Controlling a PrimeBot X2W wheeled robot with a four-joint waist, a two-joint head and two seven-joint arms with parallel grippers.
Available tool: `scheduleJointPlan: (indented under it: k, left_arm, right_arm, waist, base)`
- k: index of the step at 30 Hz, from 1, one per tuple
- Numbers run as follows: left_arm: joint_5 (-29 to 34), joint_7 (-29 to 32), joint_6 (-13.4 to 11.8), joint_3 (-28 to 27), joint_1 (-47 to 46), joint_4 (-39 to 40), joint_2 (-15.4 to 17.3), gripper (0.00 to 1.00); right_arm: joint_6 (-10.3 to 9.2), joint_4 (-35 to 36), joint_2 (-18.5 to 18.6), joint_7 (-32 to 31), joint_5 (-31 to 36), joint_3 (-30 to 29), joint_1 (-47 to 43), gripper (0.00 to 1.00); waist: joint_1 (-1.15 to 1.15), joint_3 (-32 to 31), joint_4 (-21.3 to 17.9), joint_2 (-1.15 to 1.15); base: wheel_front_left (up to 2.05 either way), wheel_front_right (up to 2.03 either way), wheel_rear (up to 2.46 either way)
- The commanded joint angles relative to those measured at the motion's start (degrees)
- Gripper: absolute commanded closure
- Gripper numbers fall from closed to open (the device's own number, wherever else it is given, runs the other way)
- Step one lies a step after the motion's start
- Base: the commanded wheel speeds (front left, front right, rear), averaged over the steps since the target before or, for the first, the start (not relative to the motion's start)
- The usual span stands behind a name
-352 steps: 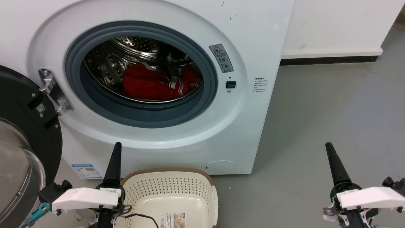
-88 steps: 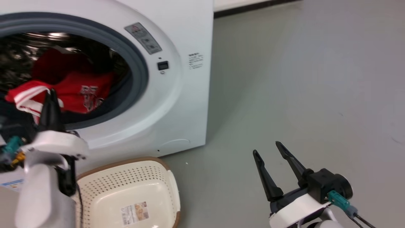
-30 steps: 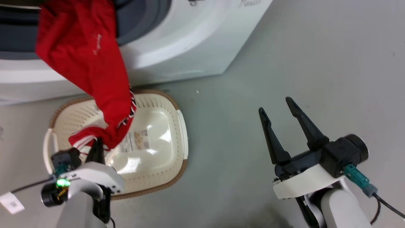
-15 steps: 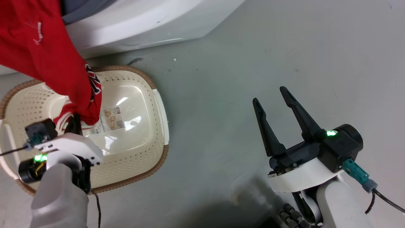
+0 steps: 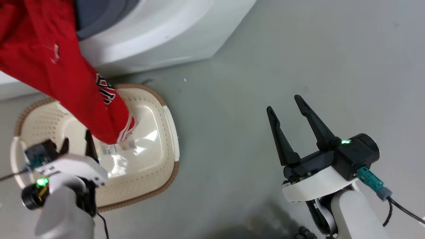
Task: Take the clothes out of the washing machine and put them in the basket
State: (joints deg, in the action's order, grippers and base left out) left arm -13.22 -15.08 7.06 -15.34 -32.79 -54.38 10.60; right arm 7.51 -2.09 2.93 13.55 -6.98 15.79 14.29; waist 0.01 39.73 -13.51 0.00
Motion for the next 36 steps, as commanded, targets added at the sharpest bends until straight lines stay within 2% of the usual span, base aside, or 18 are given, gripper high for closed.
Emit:
scheduleJointPlan:
  k: [1, 9, 20, 25, 36]
  left_arm:
    - [0.63, -0.13, 0.25, -0.04, 2.06, 1.65, -0.82, 0.0]
    - [4.35, -0.13, 0.31, 0.69, 9.4, 11.54, -4.43, 0.0]
    - [8.47, -0.14, 0.37, 2.27, 12.73, 23.27, -6.75, 0.0]
    - [9.31, -0.14, 0.43, 3.83, 10.53, 20.71, -5.35, 0.0]
    - [8.62, 0.13, 0.41, 6.9, 0.07, 3.57, 1.51, 0.0]
  right_arm:
    - [-0.04, -0.53, -0.1, 0.09, 0.37, -0.26, -0.47, 0.0]
    - [-0.04, -0.71, -0.09, -1.71, 1.25, -1.31, -3.05, 0.0]
    - [-0.04, 0.44, -0.1, -4.01, 1.13, -1.69, -5.82, 0.0]
    - [-0.04, 0.52, -0.1, -4.22, 0.52, -1.02, -6.32, 0.0]
    - [-0.04, 0.01, -0.11, -3.1, -0.94, 0.81, -5.87, 0.0]
  waist:
    - [-0.01, -4.85, 1.21, 0.0]
    - [-0.01, -13.25, 4.53, 0.0]
    - [-0.01, -18.68, 6.84, 0.0]
    - [-0.01, -19.79, 6.07, 0.0]
    - [-0.01, -17.35, 2.08, 0.0]
  base:
    - [0.0, 0.0, 0.0]
    - [0.0, 0.0, 0.0]
    - [0.0, 0.0, 0.0]
    - [0.0, 0.0, 0.0]
    - [0.0, 0.0, 0.0]
